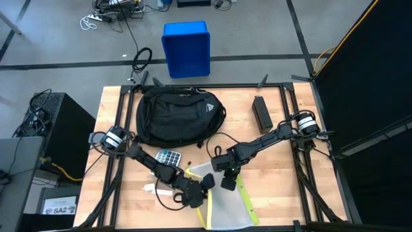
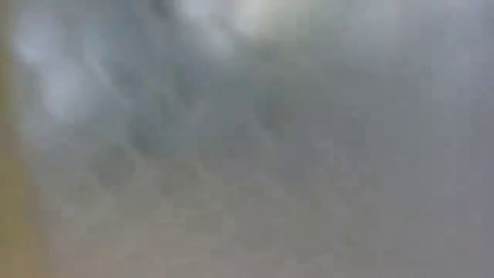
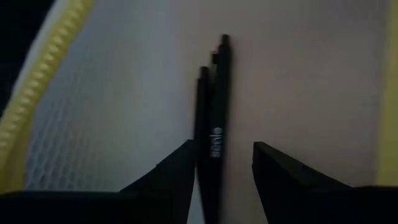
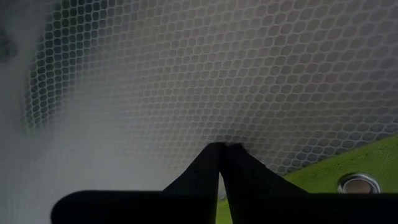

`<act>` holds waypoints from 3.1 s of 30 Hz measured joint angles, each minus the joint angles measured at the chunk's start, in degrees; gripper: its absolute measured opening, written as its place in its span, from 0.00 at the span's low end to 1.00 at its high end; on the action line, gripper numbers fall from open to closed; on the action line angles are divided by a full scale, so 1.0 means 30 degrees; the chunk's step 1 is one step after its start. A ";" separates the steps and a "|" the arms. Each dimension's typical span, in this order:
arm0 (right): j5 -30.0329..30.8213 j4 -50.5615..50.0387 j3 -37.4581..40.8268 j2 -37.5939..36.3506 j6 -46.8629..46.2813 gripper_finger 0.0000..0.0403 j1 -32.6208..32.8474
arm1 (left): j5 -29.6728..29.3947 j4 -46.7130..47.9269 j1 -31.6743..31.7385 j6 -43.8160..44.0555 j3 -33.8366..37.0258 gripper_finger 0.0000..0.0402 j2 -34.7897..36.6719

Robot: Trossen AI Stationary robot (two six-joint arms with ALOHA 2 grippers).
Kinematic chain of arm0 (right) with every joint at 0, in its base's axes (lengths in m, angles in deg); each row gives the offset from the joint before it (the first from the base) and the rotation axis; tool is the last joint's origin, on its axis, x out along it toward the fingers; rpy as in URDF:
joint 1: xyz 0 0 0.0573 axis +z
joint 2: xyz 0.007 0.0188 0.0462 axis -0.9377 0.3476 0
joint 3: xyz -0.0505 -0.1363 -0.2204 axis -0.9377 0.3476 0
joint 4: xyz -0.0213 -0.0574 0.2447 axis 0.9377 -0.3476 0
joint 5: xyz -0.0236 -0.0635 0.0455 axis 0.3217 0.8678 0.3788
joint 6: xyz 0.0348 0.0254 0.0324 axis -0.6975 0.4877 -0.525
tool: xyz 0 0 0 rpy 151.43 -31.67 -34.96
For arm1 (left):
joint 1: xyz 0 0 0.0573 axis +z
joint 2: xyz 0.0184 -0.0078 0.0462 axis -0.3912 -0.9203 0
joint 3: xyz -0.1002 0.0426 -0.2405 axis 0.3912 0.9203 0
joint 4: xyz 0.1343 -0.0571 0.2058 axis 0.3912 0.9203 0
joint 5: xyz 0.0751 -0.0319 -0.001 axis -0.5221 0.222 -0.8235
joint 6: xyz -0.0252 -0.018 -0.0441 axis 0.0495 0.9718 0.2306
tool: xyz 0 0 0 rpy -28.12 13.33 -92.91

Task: Unpack backpack
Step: Remove the bottom black pen from the yellow zip bag

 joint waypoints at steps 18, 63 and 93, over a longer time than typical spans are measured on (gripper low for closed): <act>-0.0915 0.1274 0.0029 0.0015 0.0313 0.00 0.0000 | 0.2583 0.0682 0.1217 0.1898 -0.0138 0.33 -0.0600; 0.0635 -0.5881 0.0000 -0.0095 0.1150 0.00 -0.0640 | 0.0647 0.4234 0.0429 0.3374 -0.1290 0.06 0.1460; 0.0206 -0.4644 -0.0007 -0.0066 0.1086 0.00 -0.0597 | 0.4892 0.4958 0.2659 0.7821 -0.1406 0.03 -0.0663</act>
